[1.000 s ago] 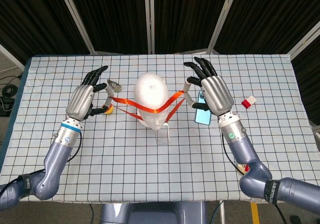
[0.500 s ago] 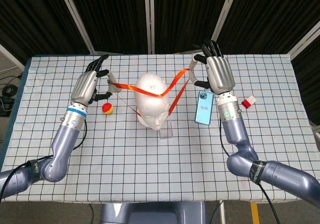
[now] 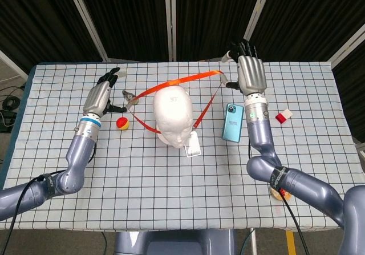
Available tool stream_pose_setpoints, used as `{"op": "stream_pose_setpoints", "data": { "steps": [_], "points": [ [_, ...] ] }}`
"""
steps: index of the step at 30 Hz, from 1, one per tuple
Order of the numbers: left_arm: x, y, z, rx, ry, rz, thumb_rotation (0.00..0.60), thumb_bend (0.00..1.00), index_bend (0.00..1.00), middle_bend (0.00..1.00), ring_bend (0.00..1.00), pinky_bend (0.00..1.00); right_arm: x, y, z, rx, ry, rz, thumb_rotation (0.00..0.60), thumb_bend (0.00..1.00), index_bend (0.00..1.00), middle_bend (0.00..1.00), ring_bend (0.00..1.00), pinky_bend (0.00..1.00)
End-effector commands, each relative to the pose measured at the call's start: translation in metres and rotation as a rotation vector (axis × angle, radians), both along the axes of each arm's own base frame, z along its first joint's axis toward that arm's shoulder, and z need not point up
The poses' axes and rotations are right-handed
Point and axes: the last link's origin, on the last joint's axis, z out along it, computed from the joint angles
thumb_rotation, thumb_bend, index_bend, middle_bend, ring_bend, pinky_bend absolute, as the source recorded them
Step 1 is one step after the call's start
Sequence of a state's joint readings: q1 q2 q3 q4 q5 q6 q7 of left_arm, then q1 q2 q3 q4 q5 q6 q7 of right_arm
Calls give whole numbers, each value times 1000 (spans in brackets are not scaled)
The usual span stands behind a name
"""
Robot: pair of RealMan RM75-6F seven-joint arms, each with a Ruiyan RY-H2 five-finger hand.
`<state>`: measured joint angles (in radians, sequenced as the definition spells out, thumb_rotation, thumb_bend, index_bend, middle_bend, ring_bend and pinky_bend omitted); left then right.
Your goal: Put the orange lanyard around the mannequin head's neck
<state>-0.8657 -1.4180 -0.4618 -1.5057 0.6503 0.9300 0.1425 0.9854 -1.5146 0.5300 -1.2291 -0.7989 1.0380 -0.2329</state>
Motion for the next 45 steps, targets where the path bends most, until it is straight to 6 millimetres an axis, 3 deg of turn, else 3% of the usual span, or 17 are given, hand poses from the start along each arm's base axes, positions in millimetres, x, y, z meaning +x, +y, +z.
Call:
{"op": "stream_pose_setpoints", "data": {
  "steps": [1,12,17,18,23,26,30,35,38,40,45],
  "points": [
    [-3,5,-5,-5,-1,-9,600,0,0,0,0,0,-3,-6,-7,7,34,-14,600,0,0,0,0,0],
    [-9,6,2,-9,31,-52,600,0,0,0,0,0,-16,-8,0,-12,88,-17,600,0,0,0,0,0],
    [-21,-4,15,36,96,-71,600,0,0,0,0,0,-34,4,12,-20,138,-16,600,14,2,0,0,0],
    [-29,-10,21,53,137,-78,600,0,0,0,0,0,-40,10,17,-14,152,-14,600,56,5,0,0,0],
    [-57,-35,44,110,297,-79,600,0,0,0,0,0,-70,35,34,21,208,-18,600,520,29,0,0,0],
    [-71,-55,56,139,374,-68,600,0,0,0,0,0,-87,54,41,64,224,-21,600,645,43,0,0,0],
    [-90,-86,67,164,472,-52,600,0,0,0,0,0,-106,79,42,124,278,-7,600,691,49,0,0,0],
    [-111,-124,67,193,527,-37,600,0,0,0,0,0,-117,107,25,248,304,38,600,737,57,15,0,0],
    [-130,-157,67,200,560,17,600,0,0,0,0,0,-117,128,-12,397,381,103,600,751,91,63,0,0],
    [-132,-166,65,211,565,21,600,0,0,0,0,0,-115,132,-26,410,405,128,600,776,132,120,19,20],
    [-134,-178,61,230,574,13,600,0,0,0,0,0,-101,136,-68,479,395,181,600,853,169,156,52,75]
  ]
}}
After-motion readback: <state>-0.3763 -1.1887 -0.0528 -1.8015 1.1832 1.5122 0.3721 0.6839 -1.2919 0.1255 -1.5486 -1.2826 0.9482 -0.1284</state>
